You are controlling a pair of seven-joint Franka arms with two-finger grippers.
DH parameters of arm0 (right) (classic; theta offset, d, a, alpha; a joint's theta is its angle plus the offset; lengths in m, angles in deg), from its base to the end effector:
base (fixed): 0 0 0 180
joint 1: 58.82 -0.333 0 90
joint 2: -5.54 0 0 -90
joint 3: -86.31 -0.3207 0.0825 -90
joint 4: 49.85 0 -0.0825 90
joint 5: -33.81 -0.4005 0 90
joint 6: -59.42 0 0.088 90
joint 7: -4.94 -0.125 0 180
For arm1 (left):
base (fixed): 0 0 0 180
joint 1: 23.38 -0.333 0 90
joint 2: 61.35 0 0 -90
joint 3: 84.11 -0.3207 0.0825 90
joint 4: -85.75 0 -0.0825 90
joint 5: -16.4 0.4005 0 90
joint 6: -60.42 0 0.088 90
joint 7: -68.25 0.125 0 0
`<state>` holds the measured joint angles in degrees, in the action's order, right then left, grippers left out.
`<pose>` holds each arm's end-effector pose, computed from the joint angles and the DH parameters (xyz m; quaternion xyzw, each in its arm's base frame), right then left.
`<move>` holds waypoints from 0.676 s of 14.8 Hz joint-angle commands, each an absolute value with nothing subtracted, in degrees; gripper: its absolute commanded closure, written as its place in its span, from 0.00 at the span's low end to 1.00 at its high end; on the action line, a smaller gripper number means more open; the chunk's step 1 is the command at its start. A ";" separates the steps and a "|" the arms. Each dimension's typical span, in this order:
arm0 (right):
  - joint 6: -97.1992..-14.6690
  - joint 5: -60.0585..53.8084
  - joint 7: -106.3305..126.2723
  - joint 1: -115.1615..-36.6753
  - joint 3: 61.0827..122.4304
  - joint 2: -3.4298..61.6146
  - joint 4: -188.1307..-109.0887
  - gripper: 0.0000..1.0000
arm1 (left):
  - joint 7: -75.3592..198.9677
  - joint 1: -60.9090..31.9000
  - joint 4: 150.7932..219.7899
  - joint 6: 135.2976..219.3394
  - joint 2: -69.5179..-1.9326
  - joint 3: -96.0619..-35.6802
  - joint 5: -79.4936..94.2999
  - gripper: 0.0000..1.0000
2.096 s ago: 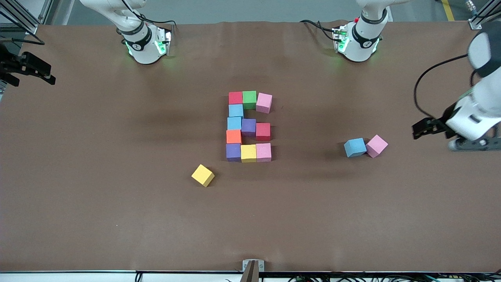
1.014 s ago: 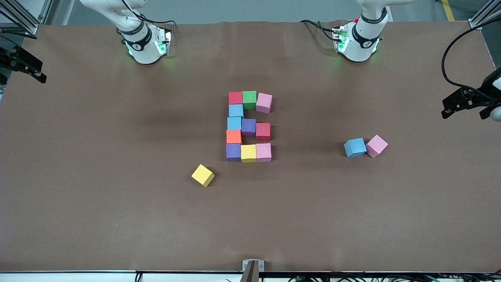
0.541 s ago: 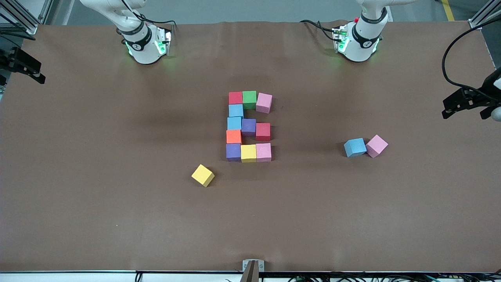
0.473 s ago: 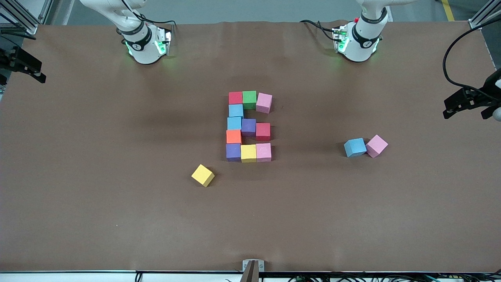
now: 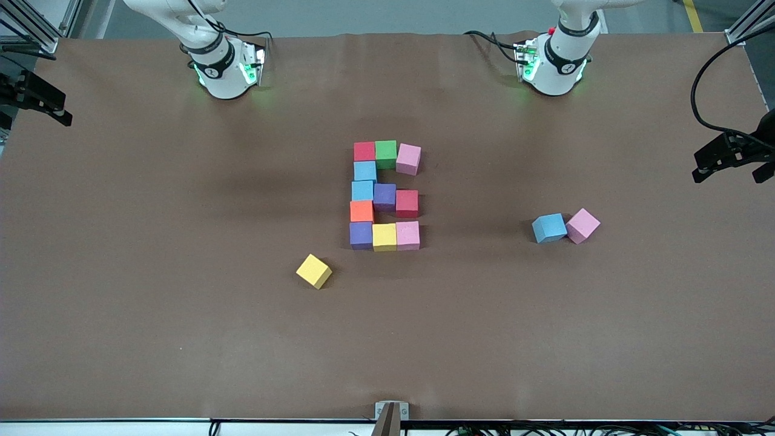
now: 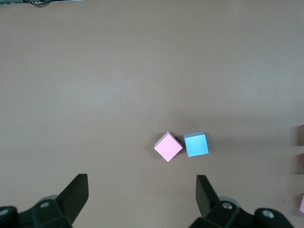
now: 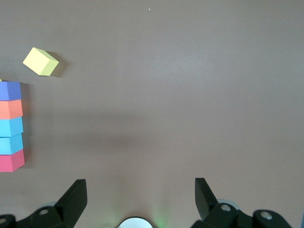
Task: Arrange 11 blocks into digit 3
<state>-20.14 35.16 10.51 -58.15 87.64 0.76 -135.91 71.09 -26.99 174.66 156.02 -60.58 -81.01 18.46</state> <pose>0.5226 -0.0221 0.6742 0.9994 0.0292 -0.0157 0.0096 0.5872 0.0096 0.6221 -0.9983 0.0211 -0.0511 0.0191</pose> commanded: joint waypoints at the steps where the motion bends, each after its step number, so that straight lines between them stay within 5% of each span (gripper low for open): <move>1: -19.42 33.20 8.98 -57.24 87.01 1.06 -134.93 0.00 | 71.42 -27.25 173.38 154.46 -60.91 -81.12 17.45 0.00; 10: -18.71 33.54 9.77 -57.33 87.28 1.06 -135.28 0.00 | 69.31 -27.16 173.38 154.46 -61.43 -80.94 17.54 0.00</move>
<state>-19.47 33.63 9.70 -58.15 87.81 0.78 -135.89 70.22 -26.99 173.98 155.69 -60.98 -81.01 18.46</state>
